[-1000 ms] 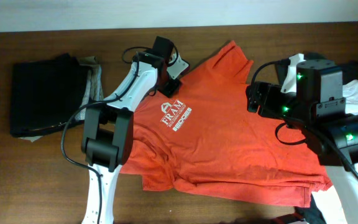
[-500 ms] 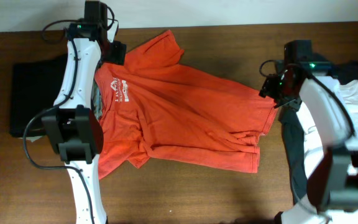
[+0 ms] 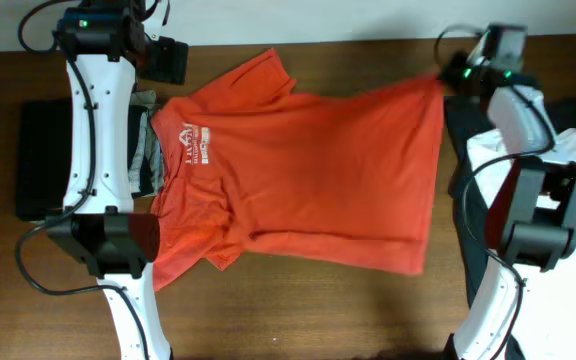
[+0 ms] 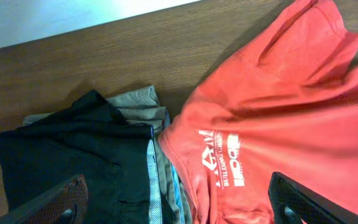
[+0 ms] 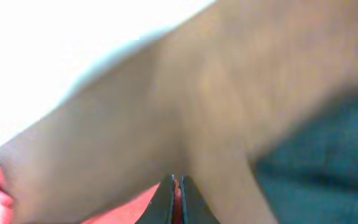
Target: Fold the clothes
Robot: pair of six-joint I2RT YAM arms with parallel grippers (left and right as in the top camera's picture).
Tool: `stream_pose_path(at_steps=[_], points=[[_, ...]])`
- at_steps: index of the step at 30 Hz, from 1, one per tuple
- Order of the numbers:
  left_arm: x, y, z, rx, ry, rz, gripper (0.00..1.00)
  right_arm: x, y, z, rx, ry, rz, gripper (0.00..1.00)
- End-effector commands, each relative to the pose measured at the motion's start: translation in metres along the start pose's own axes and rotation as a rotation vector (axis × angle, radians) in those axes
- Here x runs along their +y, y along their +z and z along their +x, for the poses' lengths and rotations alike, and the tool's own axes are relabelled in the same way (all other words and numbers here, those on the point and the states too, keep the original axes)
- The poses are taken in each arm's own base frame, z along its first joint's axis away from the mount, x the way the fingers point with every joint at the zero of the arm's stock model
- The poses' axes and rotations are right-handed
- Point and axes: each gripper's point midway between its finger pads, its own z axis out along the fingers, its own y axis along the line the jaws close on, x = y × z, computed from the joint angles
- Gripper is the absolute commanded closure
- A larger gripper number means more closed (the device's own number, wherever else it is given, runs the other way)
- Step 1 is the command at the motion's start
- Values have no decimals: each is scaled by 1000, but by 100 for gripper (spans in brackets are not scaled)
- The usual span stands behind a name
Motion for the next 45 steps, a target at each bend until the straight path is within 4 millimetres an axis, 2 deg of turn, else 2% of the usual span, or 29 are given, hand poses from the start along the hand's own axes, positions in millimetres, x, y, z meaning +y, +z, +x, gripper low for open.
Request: stream_pose_path(at_steps=[1, 2, 3, 5, 7, 9, 10, 11, 12, 13, 14, 15, 17, 18, 19, 21, 23, 24, 27, 30, 32, 33, 34, 35, 37, 39, 41, 43, 45], points=[[4, -16, -6, -40, -12, 0, 7, 12, -43, -75, -157, 2, -56, 96], [4, -16, -7, -40, -12, -1, 7, 9, -45, -75, -149, 8, -48, 52], [5, -17, -5, -34, -11, -3, 5, -5, -45, -63, -92, 36, -13, 13], [12, -27, -3, -39, 6, -21, 4, -14, -55, -45, 9, 32, -31, 5], [25, -54, 0, -64, -12, -48, 1, -8, -88, -32, 96, -13, -85, 5], [41, -84, 14, -61, -40, -65, 1, 17, -136, -30, 111, -79, -131, 5], [65, -96, 37, -8, -112, -87, 1, 33, -162, -26, 115, -88, -151, 5], [77, -94, 50, 31, -178, -87, 1, 45, -187, -20, 124, -93, -157, 5], [75, -80, 70, 97, -249, 44, 5, 56, -216, -1, 177, -85, -153, 7], [54, -60, 86, 154, -258, 252, 9, 60, -230, 23, 260, -66, -131, 8], [37, -41, 102, 226, -246, 340, 11, 56, -233, 44, 343, -46, -94, 10], [25, -24, 119, 299, -244, 365, 17, 47, -230, 69, 443, -30, -26, 10], [-4, 8, 157, 451, -235, 417, 20, 38, -223, 108, 596, -38, 28, 10], [-19, 16, 173, 512, -225, 442, 20, 33, -219, 123, 644, -33, 48, 10], [-40, 19, 190, 585, -195, 471, 20, 24, -213, 140, 694, -16, 64, 10], [-66, 22, 216, 694, -101, 456, 20, 10, -204, 166, 765, 11, 88, 10], [-92, 26, 260, 858, -42, 415, 21, -10, -193, 205, 858, 45, 119, 11], [-87, 35, 286, 931, -59, 319, 22, -17, -191, 220, 892, 58, 128, 11], [-87, 44, 329, 1033, -121, 257, 30, -27, -185, 239, 923, 70, 139, 11], [-91, 49, 356, 1080, -153, 234, 30, -27, -183, 237, 912, 68, 136, 11], [-94, 67, 374, 1056, -186, 202, 32, -27, -181, 235, 900, 63, 132, 11], [-94, 69, 378, 1054, -190, 194, 44, -27, -180, 234, 895, 62, 130, 11], [-87, 71, 382, 1059, -186, 145, 77, -27, -179, 234, 889, 59, 128, 11], [-81, 70, 383, 1062, -192, 100, 99, -27, -178, 233, 885, 57, 127, 11], [-78, 50, 382, 1085, -214, 87, 99, -33, -176, 231, 871, 40, 158, 11], [-58, 19, 371, 1033, -232, 46, 99, -51, -176, 232, 857, 38, 262, 8], [-39, -4, 358, 931, -289, 22, 99, -71, -172, 251, 864, 113, 351, 7], [-34, -13, 351, 874, -313, 17, 99, -92, -170, 279, 893, 211, 378, 19], [-34, -15, 352, 879, -309, 18, 99, -94, -168, 304, 928, 251, 339, 20]])
